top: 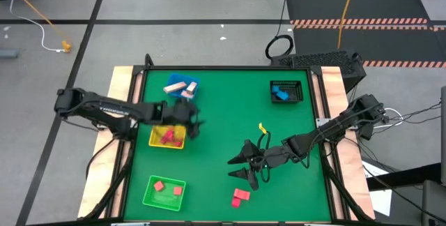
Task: Sort & place blocks by color
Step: Put the orange block into the green bin
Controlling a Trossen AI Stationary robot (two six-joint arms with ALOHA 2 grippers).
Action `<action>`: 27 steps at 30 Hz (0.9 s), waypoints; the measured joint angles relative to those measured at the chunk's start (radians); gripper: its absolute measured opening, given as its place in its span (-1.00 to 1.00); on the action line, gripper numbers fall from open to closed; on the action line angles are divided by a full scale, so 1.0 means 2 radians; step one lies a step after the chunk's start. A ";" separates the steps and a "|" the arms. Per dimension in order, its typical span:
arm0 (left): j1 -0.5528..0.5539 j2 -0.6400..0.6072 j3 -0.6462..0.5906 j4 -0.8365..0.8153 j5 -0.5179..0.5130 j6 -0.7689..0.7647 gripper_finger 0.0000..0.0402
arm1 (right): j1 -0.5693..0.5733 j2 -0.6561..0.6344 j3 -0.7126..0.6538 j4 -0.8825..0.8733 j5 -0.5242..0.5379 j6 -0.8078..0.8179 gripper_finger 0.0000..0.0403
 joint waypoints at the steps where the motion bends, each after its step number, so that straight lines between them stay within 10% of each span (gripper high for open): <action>1: -0.024 0.000 0.000 0.002 0.000 -0.005 0.27 | 0.000 0.000 0.000 0.000 0.000 0.000 0.07; 14: -0.271 0.011 0.000 0.038 -0.058 -0.102 0.27 | 0.000 0.000 0.000 0.000 0.000 0.000 0.07; 27: -0.334 0.178 0.001 0.291 -0.080 -0.048 0.27 | 0.000 0.000 0.000 0.000 0.000 0.000 0.07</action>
